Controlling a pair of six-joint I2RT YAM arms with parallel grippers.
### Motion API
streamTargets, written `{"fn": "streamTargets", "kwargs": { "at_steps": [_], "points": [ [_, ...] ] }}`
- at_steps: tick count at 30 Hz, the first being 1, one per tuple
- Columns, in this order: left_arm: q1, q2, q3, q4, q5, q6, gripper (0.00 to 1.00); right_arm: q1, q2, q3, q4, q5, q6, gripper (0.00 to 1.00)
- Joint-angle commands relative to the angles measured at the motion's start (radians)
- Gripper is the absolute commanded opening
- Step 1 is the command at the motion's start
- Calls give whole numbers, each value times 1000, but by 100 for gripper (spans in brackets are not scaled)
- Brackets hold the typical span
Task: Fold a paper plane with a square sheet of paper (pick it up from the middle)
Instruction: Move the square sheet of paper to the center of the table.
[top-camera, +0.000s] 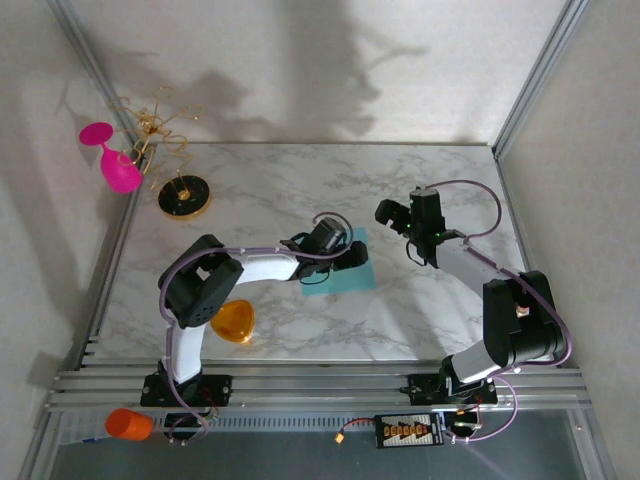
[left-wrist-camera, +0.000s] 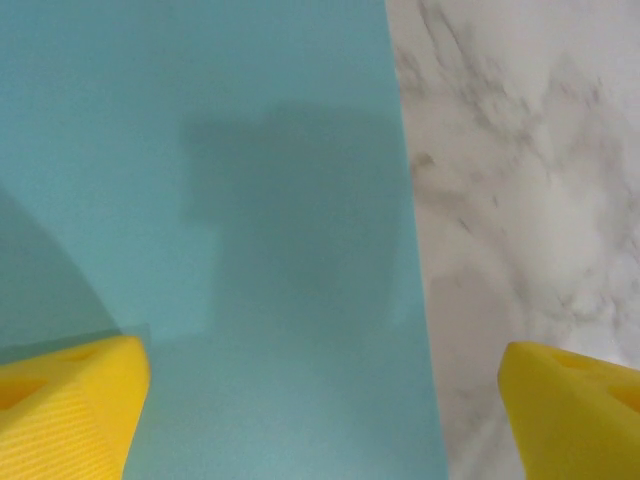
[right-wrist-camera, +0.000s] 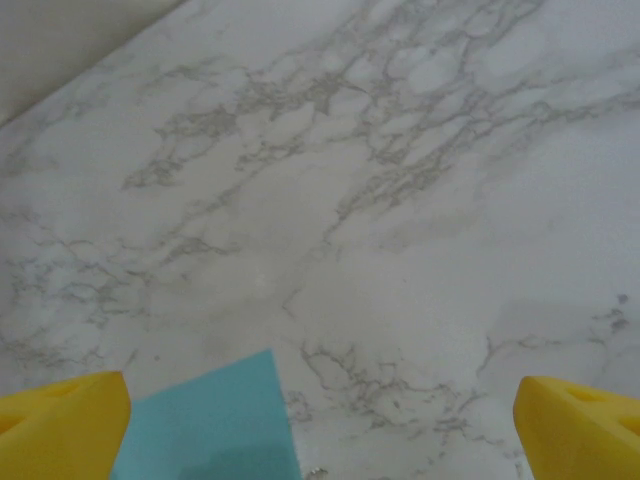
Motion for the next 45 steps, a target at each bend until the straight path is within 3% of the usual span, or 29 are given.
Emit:
{"fn": "streamTargets", "kwargs": {
  "at_steps": [1, 7, 19, 28, 34, 45],
  "points": [
    [0, -41, -13, -66, 48, -87, 91, 7, -1, 68, -121, 42, 20, 99],
    [62, -232, -78, -43, 28, -77, 94, 27, 40, 152, -271, -36, -47, 94],
    [288, -446, -271, -91, -48, -1, 99, 268, 252, 292, -474, 78, -33, 96],
    [237, -407, -264, -137, -70, -19, 99, 275, 260, 181, -345, -98, 110, 94],
    [224, -377, -234, -168, -101, -32, 99, 305, 261, 146, -342, -107, 191, 93],
    [193, -312, -156, -274, -186, -26, 99, 394, 208, 32, -143, -125, 618, 91]
  ]
}}
